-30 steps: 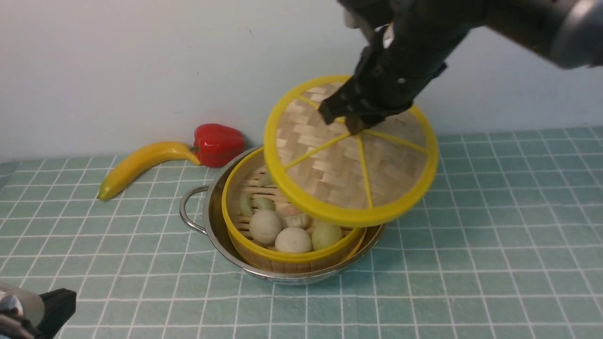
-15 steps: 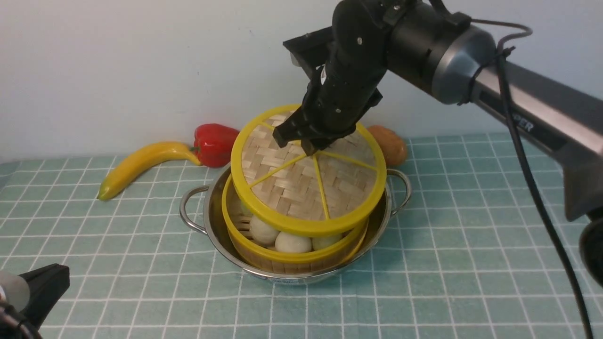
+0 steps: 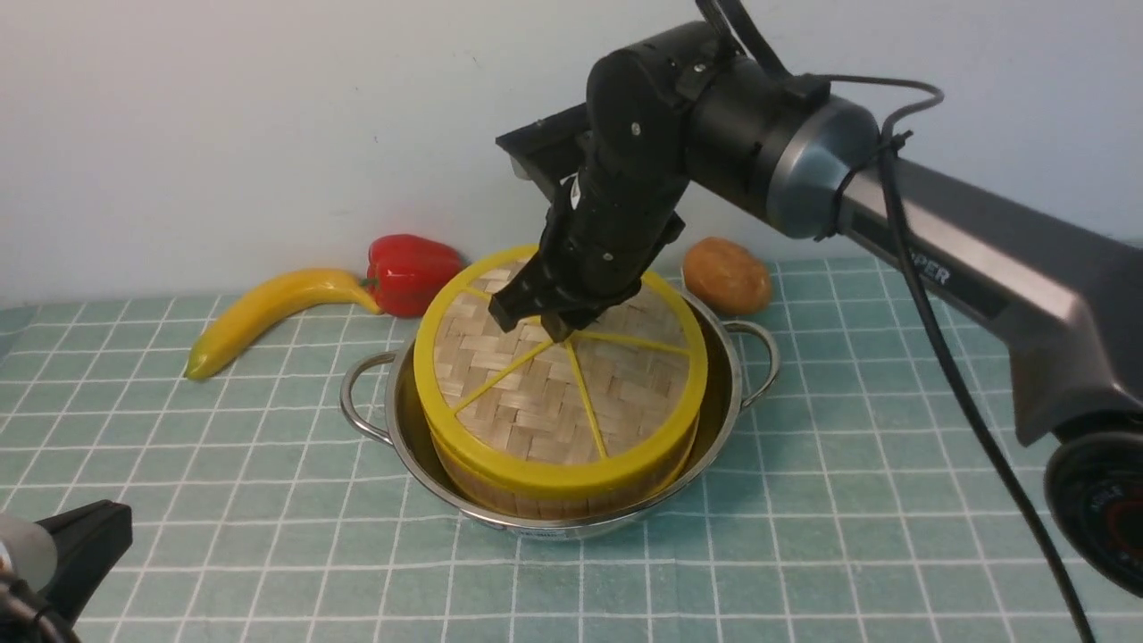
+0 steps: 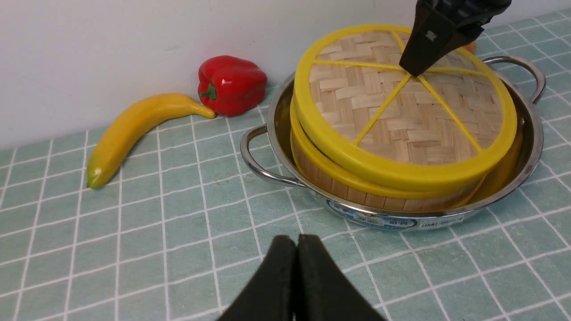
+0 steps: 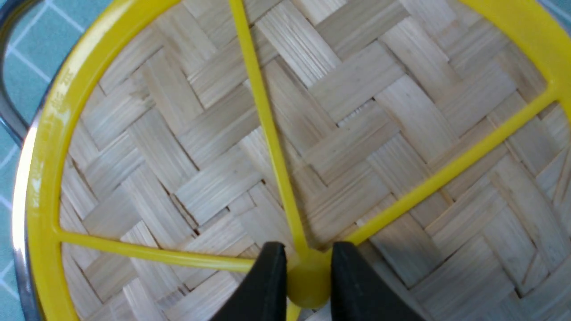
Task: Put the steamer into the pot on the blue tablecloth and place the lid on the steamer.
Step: 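Place the bamboo steamer lid onto the steamer basket in the pot with the right gripper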
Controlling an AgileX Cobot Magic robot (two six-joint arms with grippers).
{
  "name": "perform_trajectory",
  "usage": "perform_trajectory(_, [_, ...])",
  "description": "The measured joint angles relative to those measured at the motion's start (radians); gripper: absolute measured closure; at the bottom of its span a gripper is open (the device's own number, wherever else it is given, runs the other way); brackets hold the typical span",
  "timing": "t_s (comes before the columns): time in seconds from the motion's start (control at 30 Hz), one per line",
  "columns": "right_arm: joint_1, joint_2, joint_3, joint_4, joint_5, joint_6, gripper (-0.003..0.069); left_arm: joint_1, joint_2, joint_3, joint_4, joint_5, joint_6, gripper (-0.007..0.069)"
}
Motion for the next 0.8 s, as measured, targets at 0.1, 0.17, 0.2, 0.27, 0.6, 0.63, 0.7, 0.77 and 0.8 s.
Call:
perform_trajectory(0.1, [0.001,0.000,0.000,0.001,0.000,-0.003,0.0521,0.000,0.000,0.000,0.000,0.000,0.000,0.0632])
perform_trajectory(0.17, [0.001,0.000,0.000,0.001,0.000,-0.004,0.0521,0.000,0.000,0.000,0.000,0.000,0.000,0.0629])
perform_trajectory(0.2, [0.001,0.000,0.000,0.001,0.000,-0.010,0.0521,0.000,0.000,0.000,0.000,0.000,0.000,0.0624])
perform_trajectory(0.27, [0.001,0.000,0.000,0.001,0.000,-0.018,0.0521,0.000,0.000,0.000,0.000,0.000,0.000,0.0623])
perform_trajectory(0.6, [0.001,0.000,0.000,0.008,0.000,-0.025,0.0521,0.000,0.000,0.000,0.000,0.000,0.000,0.0623])
perform_trajectory(0.63, [0.001,0.000,0.000,0.008,0.000,-0.025,0.0521,0.000,0.000,0.000,0.000,0.000,0.000,0.0623])
perform_trajectory(0.7, [0.001,0.000,0.000,0.008,-0.001,-0.025,0.0521,0.000,0.000,0.000,0.000,0.000,0.000,0.0623])
perform_trajectory(0.77, [0.001,0.000,0.000,0.008,-0.004,-0.026,0.0521,0.000,0.000,0.000,0.000,0.000,0.000,0.0623])
perform_trajectory(0.8, [0.001,0.000,0.000,0.008,-0.009,-0.034,0.0521,0.000,0.000,0.000,0.000,0.000,0.000,0.0623])
